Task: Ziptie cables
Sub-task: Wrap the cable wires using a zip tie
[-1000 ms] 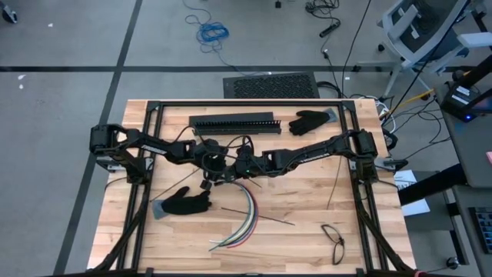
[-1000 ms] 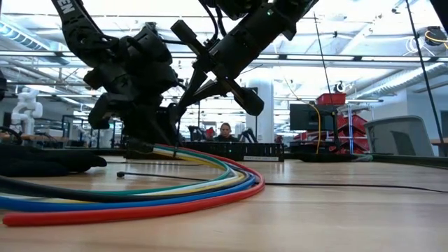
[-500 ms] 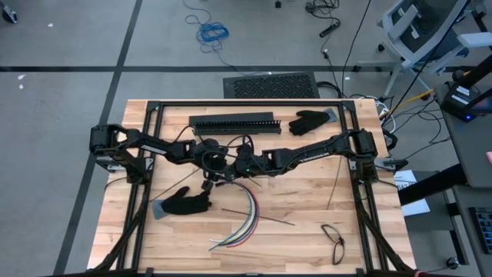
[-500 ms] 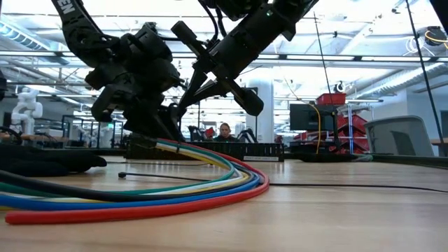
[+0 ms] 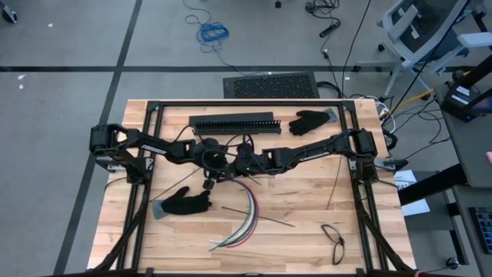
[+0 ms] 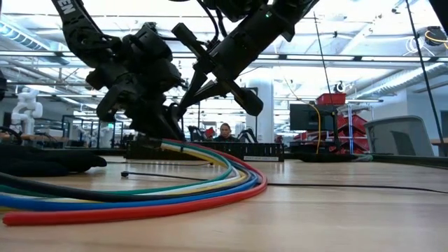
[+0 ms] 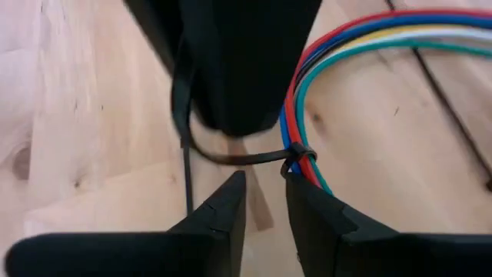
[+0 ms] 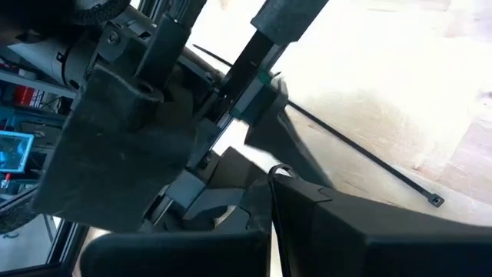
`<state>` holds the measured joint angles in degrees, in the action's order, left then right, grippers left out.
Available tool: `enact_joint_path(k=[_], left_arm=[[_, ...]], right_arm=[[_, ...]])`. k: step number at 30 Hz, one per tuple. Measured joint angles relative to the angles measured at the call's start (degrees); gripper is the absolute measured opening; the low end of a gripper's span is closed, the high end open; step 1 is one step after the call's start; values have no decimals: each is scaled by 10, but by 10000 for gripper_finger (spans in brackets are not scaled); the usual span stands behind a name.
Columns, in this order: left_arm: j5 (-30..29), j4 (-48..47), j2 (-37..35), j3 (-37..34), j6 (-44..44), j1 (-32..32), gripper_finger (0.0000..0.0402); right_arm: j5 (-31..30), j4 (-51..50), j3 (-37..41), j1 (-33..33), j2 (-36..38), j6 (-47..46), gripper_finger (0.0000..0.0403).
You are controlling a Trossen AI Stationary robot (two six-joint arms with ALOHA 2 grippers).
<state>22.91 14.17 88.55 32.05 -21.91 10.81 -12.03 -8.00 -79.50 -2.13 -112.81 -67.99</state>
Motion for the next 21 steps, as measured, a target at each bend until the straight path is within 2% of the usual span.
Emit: enact_joint_path(k=[4, 11, 21], left_arm=[[18, 20, 0, 0, 41, 0, 79], [20, 21, 0, 0, 84, 0, 99], [22, 71, 74, 0, 141, 2, 105]], right_arm=[[0, 0, 0, 6, 0, 1, 0], [2, 0, 0, 12, 0, 11, 0], [1, 1, 1, 13, 0, 26, 0]])
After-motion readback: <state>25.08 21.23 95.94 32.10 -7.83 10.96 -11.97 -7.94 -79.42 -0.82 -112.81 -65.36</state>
